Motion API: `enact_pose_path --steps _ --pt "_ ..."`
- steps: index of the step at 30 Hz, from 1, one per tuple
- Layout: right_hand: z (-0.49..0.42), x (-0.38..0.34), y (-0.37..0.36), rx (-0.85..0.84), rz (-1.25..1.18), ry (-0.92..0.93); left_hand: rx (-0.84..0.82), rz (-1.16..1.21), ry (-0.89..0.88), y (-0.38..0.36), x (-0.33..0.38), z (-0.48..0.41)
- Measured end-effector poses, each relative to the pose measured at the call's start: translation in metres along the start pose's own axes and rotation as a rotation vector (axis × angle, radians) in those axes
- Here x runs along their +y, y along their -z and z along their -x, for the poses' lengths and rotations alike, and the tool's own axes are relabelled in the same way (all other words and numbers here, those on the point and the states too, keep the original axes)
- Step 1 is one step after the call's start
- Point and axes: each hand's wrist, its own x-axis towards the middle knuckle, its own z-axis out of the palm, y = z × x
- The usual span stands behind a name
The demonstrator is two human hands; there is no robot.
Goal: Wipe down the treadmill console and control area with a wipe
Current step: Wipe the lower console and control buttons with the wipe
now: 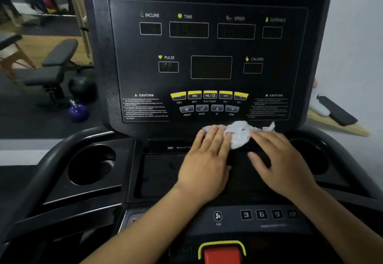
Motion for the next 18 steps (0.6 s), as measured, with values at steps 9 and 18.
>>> enact_pose_path --steps 9,18 --pt "-0.013 -0.039 -0.005 -0.059 -0.055 0.065 -0.002 -0.063 0.151 0.013 -0.029 0.026" --pt "-0.057 -0.142 -0.041 -0.280 -0.136 0.384 0.078 0.181 0.524 0.032 -0.102 0.094"
